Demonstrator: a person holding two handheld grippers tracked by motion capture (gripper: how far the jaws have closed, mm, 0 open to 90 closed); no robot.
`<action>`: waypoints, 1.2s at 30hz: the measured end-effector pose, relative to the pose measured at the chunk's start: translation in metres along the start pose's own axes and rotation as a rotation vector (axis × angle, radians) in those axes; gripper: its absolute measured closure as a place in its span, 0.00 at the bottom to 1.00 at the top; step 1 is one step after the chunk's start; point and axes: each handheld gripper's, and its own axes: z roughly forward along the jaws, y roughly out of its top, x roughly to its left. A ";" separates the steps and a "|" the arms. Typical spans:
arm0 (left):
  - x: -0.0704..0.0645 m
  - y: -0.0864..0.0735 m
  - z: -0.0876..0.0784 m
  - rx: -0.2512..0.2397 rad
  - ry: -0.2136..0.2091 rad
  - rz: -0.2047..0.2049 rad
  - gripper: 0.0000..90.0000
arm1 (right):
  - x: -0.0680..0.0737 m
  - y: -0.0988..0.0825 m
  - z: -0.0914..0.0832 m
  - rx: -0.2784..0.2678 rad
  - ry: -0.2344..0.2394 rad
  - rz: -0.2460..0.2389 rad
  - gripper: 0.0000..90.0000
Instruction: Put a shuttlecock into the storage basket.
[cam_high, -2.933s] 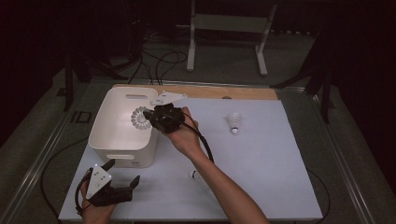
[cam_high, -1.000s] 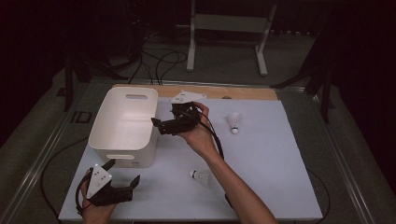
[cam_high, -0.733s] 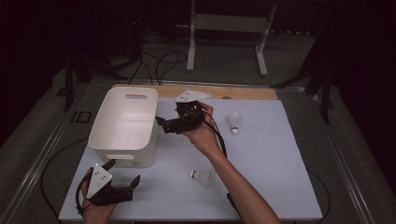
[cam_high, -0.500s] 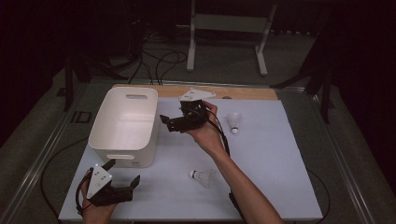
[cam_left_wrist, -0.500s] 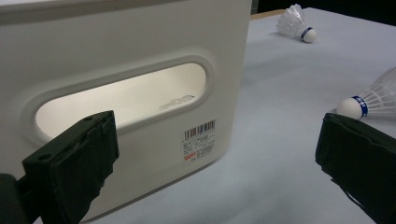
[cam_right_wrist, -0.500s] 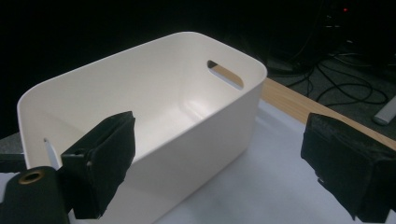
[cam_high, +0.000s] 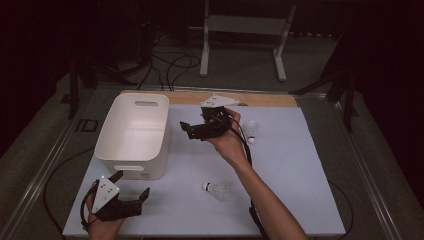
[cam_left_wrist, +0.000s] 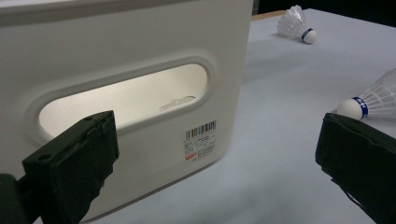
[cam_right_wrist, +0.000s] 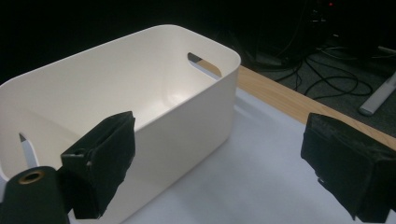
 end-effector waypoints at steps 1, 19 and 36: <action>0.000 0.000 0.000 0.000 0.000 0.000 0.00 | -0.001 -0.001 0.000 0.000 -0.002 0.004 0.11; 0.000 0.000 -0.001 -0.008 0.006 -0.006 0.00 | -0.020 -0.011 -0.009 0.011 -0.028 0.007 0.11; 0.000 0.000 0.000 -0.012 0.002 -0.006 0.00 | -0.036 -0.017 -0.013 0.025 -0.055 0.024 0.11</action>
